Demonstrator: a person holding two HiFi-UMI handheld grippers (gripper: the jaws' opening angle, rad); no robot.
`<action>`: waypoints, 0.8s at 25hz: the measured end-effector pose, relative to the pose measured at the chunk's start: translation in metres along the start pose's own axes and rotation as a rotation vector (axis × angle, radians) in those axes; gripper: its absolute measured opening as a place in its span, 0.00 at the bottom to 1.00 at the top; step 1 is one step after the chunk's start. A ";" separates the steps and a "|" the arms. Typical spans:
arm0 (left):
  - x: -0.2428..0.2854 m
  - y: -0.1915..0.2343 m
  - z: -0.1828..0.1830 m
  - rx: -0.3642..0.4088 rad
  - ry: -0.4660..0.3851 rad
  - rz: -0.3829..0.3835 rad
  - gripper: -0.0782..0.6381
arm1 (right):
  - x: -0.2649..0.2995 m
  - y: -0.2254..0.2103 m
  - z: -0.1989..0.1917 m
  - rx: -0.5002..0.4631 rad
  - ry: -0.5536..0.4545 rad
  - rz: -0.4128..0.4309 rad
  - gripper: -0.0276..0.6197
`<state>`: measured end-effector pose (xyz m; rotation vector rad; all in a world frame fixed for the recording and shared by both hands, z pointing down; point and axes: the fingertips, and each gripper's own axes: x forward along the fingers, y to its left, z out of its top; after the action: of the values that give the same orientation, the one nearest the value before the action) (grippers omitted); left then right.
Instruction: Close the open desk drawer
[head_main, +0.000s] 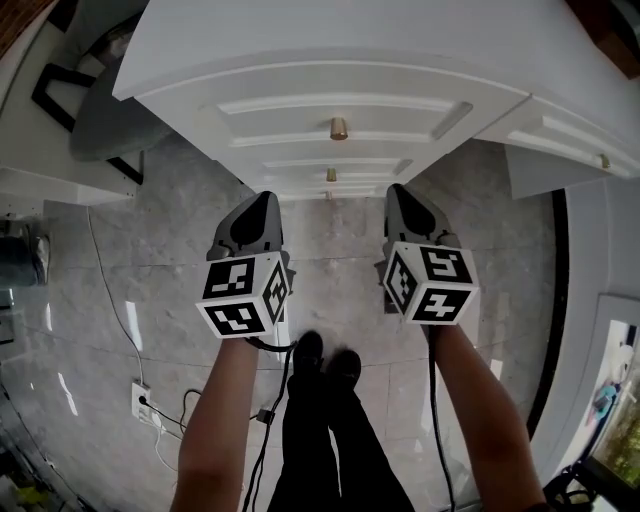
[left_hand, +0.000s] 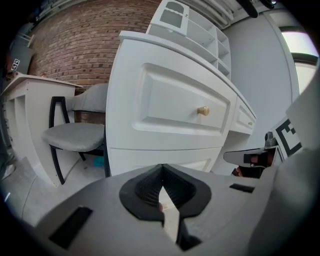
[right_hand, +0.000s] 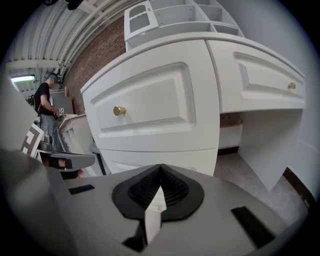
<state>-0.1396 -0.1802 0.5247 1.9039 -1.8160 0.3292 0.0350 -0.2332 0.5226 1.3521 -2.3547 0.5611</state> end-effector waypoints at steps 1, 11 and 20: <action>-0.005 -0.003 0.001 0.008 -0.001 -0.003 0.12 | -0.006 0.003 0.001 -0.005 -0.005 0.005 0.05; -0.065 -0.023 0.012 0.032 -0.022 -0.011 0.12 | -0.068 0.033 0.020 -0.002 -0.061 0.048 0.05; -0.123 -0.042 0.020 0.056 -0.032 -0.017 0.12 | -0.119 0.051 0.026 0.055 -0.082 0.072 0.05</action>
<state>-0.1126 -0.0835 0.4402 1.9725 -1.8278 0.3492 0.0442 -0.1364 0.4328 1.3423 -2.4793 0.6066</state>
